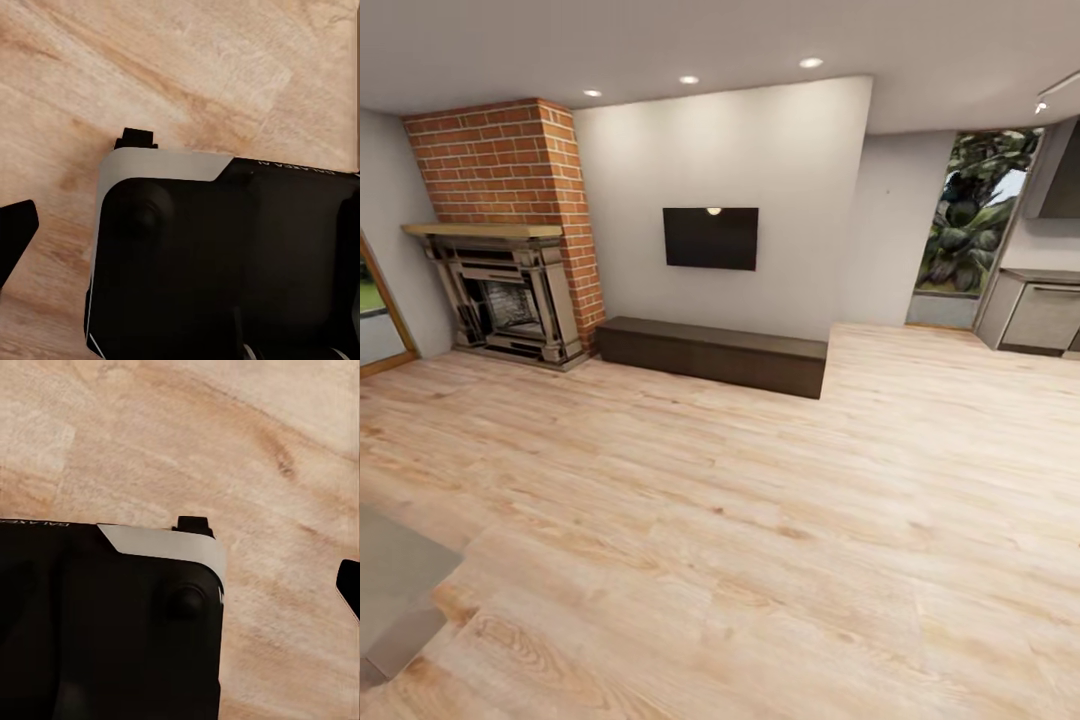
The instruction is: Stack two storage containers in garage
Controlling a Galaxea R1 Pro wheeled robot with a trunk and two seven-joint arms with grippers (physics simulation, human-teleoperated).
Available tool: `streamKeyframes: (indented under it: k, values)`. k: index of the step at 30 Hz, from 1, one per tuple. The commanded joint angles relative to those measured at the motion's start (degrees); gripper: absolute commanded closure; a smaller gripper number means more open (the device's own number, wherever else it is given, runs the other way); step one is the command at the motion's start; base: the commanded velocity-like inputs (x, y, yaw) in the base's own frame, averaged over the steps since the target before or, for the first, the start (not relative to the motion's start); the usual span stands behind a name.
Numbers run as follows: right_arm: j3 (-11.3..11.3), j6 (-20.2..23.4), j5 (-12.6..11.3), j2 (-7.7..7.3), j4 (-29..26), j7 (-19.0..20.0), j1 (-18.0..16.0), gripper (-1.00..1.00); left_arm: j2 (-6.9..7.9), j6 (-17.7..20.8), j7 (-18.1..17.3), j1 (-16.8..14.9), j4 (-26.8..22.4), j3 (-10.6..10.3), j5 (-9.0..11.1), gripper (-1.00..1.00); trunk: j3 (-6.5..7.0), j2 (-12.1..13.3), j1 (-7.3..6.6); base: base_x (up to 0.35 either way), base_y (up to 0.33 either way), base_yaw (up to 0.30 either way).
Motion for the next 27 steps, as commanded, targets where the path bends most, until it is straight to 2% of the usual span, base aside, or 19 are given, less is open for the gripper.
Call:
streamKeyframes:
  k: [1,16,27]
  values:
    - [0.5,-0.3,-0.5,0.05,0.2,-0.1,-0.1,-1.00,0.02,0.3,-0.2,0.0,0.0,0.0,0.6,-1.00,-0.07,0.0,0.04,0.322,0.000,0.000]
    - [0.5,-0.3,-0.3,0.07,0.2,-0.1,-0.1,-1.00,0.02,0.3,-0.2,0.0,0.0,0.0,0.6,-1.00,-0.07,0.0,0.04,0.322,0.000,0.005]
    - [0.5,-0.3,-0.4,-0.04,0.2,-0.1,-0.1,-1.00,0.02,0.3,-0.2,0.0,0.0,0.0,0.6,-1.00,-0.07,0.0,0.04,0.322,0.000,0.240]
